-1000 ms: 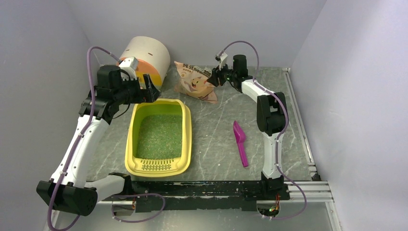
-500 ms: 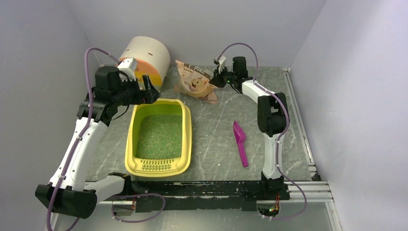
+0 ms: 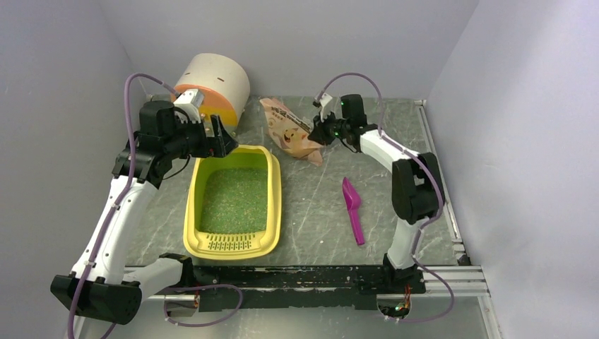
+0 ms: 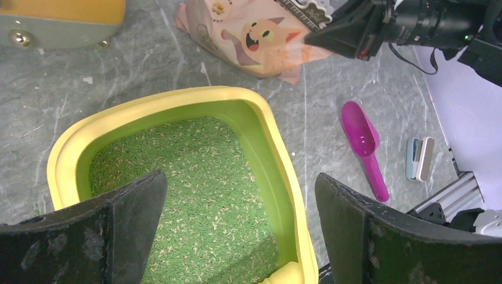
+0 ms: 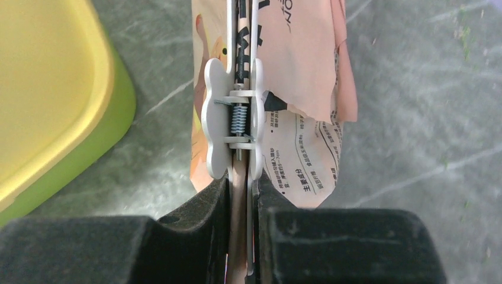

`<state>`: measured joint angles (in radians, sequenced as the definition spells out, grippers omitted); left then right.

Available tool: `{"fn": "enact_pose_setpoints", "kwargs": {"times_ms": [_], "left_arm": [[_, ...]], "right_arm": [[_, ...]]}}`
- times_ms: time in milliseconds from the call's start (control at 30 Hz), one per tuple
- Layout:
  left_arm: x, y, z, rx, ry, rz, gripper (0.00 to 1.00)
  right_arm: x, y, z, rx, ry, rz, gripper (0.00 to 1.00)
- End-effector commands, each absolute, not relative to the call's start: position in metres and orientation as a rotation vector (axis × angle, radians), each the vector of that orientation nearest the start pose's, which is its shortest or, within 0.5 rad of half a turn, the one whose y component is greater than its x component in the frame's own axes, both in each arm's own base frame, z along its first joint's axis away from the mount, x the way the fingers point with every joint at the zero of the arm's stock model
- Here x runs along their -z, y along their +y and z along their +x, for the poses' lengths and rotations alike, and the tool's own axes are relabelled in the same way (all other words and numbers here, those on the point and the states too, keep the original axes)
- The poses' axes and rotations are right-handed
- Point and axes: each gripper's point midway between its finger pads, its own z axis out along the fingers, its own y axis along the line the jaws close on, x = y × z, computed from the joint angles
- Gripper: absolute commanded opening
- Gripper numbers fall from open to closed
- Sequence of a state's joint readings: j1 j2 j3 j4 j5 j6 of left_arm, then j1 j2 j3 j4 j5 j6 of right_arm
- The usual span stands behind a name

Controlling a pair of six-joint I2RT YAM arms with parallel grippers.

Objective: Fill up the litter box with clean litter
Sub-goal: Move the cat litter bag to the center of the board.

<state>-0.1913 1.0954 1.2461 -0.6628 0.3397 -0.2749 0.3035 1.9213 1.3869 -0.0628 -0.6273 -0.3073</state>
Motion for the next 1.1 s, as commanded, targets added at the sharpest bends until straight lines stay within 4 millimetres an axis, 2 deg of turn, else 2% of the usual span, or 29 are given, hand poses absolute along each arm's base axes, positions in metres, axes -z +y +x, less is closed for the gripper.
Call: {"fn": "enact_pose_setpoints", "kwargs": {"times_ms": [0, 133, 333, 500, 633, 767, 967, 1067], "left_arm": [[-0.294, -0.137, 0.292, 0.694, 2.110, 0.197, 0.99], [-0.293, -0.145, 0.294, 0.738, 2.103, 0.246, 0.99], [-0.302, -0.171, 0.301, 0.816, 2.052, 0.363, 0.99], [-0.303, -0.210, 0.303, 0.801, 2.042, 0.490, 0.99], [-0.304, -0.254, 0.295, 0.836, 1.983, 0.654, 0.99], [-0.316, -0.288, 0.290, 0.846, 1.851, 0.828, 0.99], [-0.329, -0.304, 0.305, 0.771, 1.621, 1.014, 0.99], [-0.325, -0.312, 0.309, 0.739, 1.503, 1.125, 0.99]], "right_arm": [[-0.148, 0.226, 0.431, -0.667, 1.940, -0.877, 0.00], [-0.150, 0.217, 0.400, -0.684, 1.970, -0.832, 0.00], [-0.153, 0.211, 0.345, -0.756, 1.969, -0.800, 0.00], [-0.152, 0.195, 0.307, -0.707, 1.928, -0.868, 0.00], [-0.160, 0.187, 0.296, -0.668, 1.858, -0.904, 0.00], [-0.164, 0.187, 0.280, -0.705, 1.818, -0.998, 0.00], [-0.165, 0.197, 0.249, -0.830, 1.725, -1.139, 0.00], [-0.155, 0.195, 0.255, -0.801, 1.746, -1.125, 0.00]]}}
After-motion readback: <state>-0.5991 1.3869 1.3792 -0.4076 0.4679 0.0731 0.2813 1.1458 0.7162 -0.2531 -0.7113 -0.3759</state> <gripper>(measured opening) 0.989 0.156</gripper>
